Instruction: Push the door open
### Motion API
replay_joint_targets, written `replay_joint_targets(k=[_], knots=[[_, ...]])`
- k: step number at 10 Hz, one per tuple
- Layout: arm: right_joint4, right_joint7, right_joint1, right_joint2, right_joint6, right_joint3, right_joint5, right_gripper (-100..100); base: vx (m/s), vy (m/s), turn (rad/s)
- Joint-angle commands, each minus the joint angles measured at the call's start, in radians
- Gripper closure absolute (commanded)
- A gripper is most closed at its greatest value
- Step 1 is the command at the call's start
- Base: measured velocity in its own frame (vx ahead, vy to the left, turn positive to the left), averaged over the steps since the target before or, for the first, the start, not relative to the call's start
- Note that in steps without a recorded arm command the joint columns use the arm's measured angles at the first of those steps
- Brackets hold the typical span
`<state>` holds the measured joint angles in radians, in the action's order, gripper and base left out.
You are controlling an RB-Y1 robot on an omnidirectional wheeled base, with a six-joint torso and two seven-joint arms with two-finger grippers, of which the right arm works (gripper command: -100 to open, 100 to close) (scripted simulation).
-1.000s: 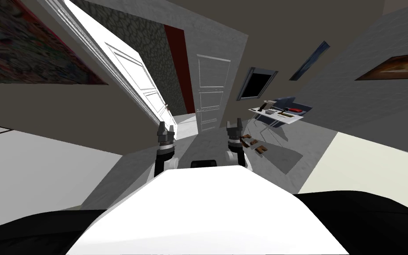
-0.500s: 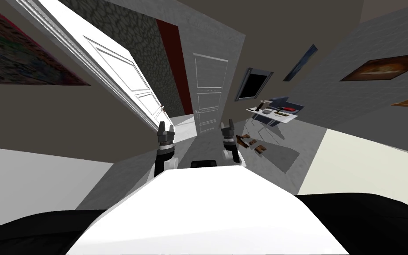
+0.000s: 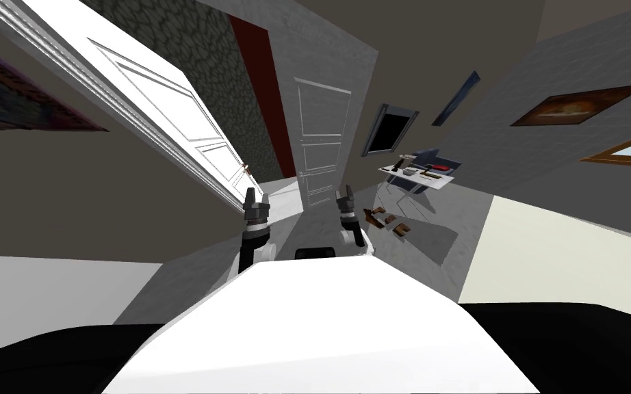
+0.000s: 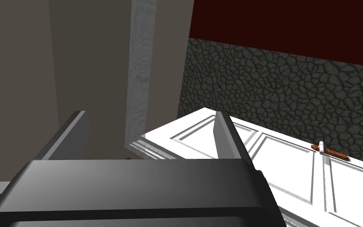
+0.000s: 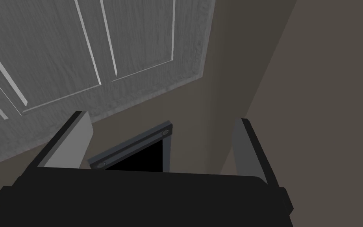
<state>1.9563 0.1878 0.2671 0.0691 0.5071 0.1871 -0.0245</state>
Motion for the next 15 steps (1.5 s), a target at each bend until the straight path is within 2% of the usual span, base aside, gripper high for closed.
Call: replay_joint_targets(k=[1,2,5,15], knots=[[-0.046,0.006,-0.026,0.006,-0.006,0.027,0.000,-100,0.119,0.007,-0.139],[-0.064,0.008,-0.038,0.008,-0.009,0.038,0.000,-100,0.136,0.018,-0.112],[-0.163,0.018,-0.100,0.016,-0.025,0.091,0.000,-100,0.150,0.061,-0.119],[-0.366,0.039,-0.230,0.025,-0.058,0.202,-0.001,-100,0.097,0.042,-0.086]])
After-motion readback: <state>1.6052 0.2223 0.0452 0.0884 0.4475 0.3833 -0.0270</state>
